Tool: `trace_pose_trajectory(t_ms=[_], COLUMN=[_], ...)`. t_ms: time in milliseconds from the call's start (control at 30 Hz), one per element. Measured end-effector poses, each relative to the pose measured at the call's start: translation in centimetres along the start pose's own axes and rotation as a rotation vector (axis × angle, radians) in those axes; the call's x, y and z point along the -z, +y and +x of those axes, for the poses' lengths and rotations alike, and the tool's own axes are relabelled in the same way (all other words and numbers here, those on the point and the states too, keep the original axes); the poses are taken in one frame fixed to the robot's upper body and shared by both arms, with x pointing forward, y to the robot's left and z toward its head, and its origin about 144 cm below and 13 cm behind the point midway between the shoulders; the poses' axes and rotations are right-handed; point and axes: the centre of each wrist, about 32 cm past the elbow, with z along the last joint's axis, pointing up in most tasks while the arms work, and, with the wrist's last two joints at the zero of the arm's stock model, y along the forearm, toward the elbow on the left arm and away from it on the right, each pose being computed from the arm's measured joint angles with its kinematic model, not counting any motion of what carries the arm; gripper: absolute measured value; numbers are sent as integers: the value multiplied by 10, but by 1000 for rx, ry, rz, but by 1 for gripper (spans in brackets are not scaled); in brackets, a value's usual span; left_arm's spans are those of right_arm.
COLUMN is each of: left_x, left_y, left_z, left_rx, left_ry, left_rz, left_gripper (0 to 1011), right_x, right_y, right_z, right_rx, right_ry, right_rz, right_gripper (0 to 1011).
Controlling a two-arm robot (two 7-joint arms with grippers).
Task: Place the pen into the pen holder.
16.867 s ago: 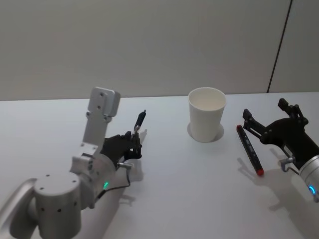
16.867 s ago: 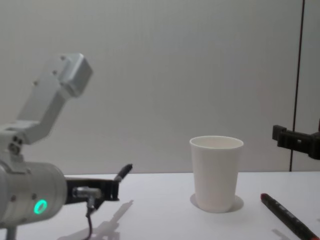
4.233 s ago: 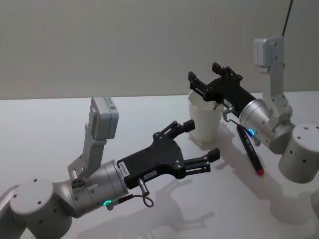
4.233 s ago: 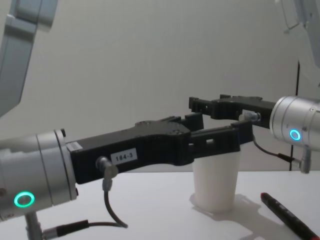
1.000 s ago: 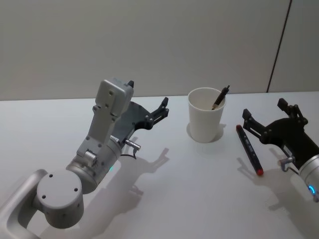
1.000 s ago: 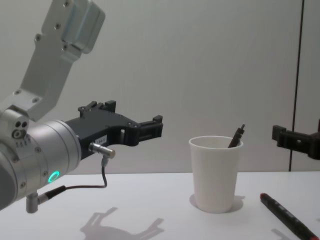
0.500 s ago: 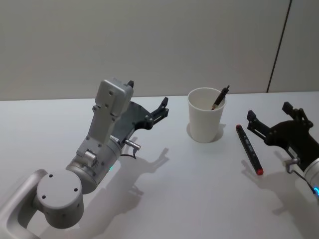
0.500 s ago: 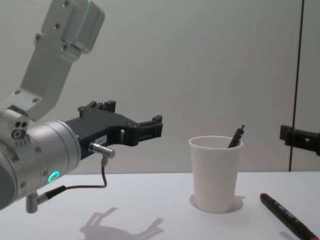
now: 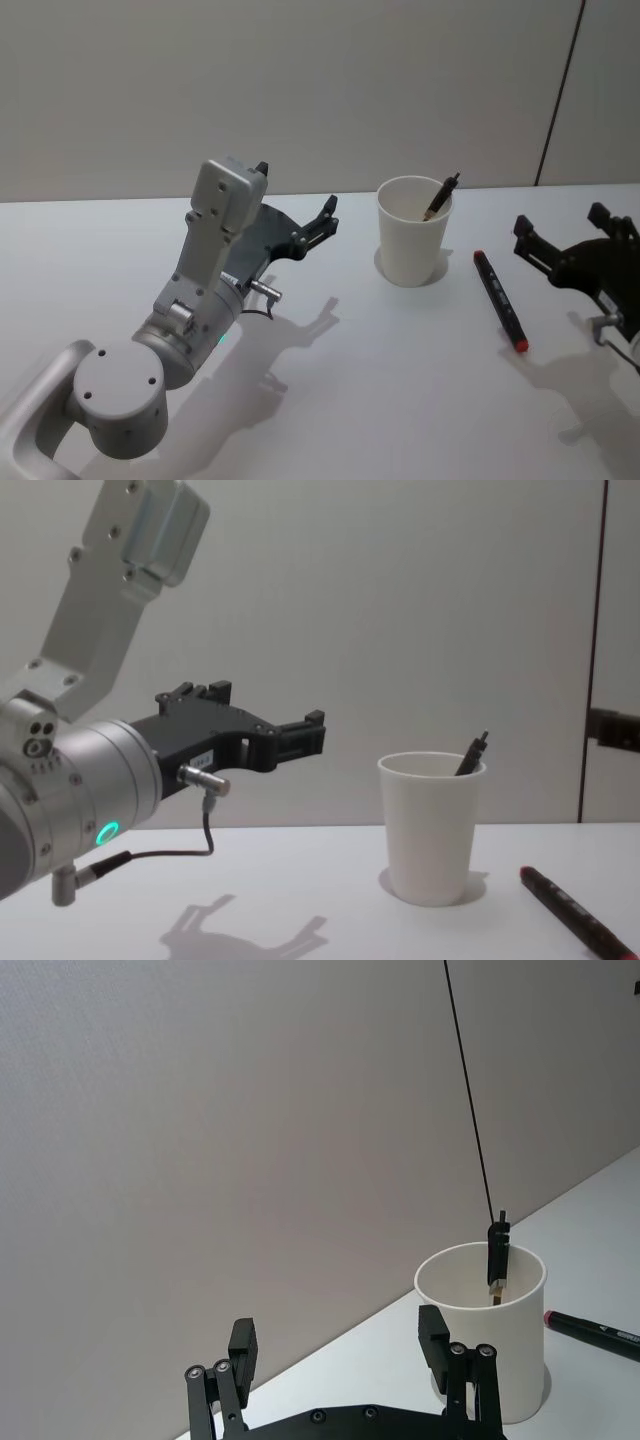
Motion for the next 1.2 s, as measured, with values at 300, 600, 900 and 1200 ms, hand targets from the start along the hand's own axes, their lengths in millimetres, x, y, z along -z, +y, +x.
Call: trace_pose_trajectory(t_ms=[300, 600, 900, 1200], left_x=[0, 0, 0, 0], left_y=[0, 0, 0, 0], left_z=[0, 0, 0, 0], left_rx=[0, 0, 0, 0], left_ry=[0, 0, 0, 0], left_rz=[0, 0, 0, 0], left_gripper=[1001, 1001, 1001, 1001], right_x=[-12, -21, -27, -27], right_y=[-1, 8, 21, 32], right_z=[-2, -5, -7, -8], right_rx=[50, 92, 120, 136], right_ry=[1, 5, 27, 44], right_rz=[-46, -129, -224, -318], right_gripper=[1002, 1002, 1002, 1002])
